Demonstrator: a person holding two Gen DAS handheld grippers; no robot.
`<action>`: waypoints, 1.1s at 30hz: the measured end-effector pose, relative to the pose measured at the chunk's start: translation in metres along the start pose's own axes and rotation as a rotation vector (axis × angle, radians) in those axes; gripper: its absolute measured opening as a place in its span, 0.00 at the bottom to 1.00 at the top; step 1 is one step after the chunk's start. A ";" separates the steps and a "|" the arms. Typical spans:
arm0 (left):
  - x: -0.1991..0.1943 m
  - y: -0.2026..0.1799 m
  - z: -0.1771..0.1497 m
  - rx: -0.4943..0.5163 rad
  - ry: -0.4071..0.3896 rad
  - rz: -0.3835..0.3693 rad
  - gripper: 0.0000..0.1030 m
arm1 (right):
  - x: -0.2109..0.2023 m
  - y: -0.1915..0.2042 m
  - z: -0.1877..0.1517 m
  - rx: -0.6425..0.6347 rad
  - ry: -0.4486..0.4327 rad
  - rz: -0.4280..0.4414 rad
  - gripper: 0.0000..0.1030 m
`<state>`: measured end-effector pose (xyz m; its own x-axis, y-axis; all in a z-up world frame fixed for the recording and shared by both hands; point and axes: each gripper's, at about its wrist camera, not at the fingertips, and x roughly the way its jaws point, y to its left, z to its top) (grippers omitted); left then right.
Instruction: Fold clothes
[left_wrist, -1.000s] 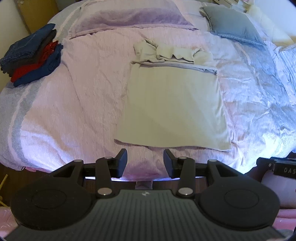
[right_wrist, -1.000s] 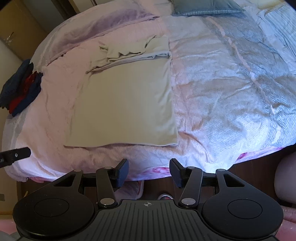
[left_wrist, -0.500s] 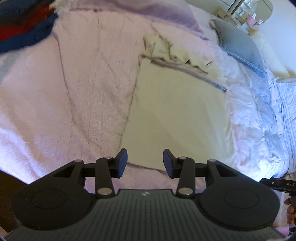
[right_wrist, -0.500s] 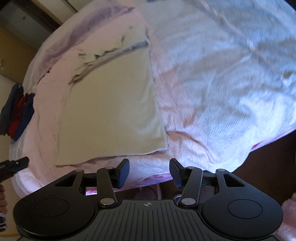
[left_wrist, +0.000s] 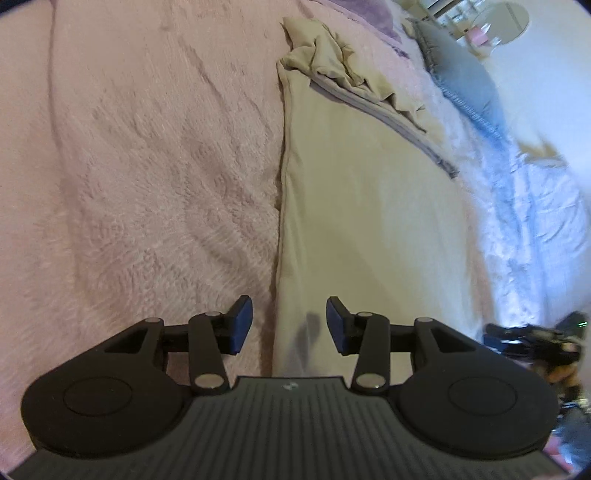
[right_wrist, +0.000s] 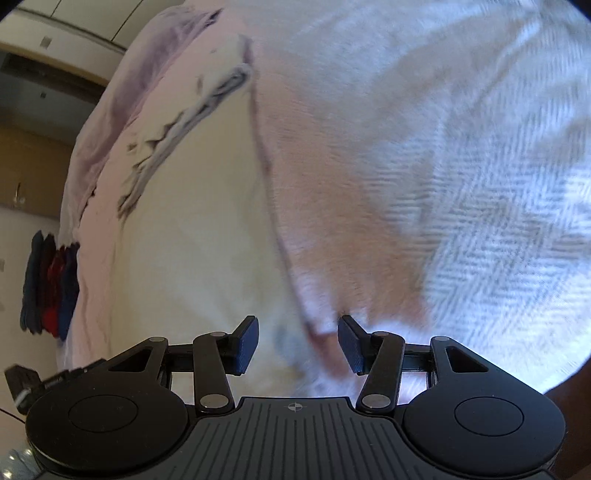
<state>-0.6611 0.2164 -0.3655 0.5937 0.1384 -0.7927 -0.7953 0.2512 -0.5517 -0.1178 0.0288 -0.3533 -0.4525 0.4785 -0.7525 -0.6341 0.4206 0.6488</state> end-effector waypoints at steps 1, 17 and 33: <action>0.002 0.005 0.000 -0.011 -0.002 -0.028 0.38 | 0.002 -0.006 0.001 0.015 0.002 0.019 0.51; 0.006 0.015 -0.031 0.011 0.021 -0.167 0.03 | 0.017 -0.044 0.002 0.040 0.045 0.191 0.27; -0.076 -0.019 -0.074 0.106 -0.210 -0.138 0.02 | -0.061 -0.009 -0.028 -0.095 -0.096 0.253 0.01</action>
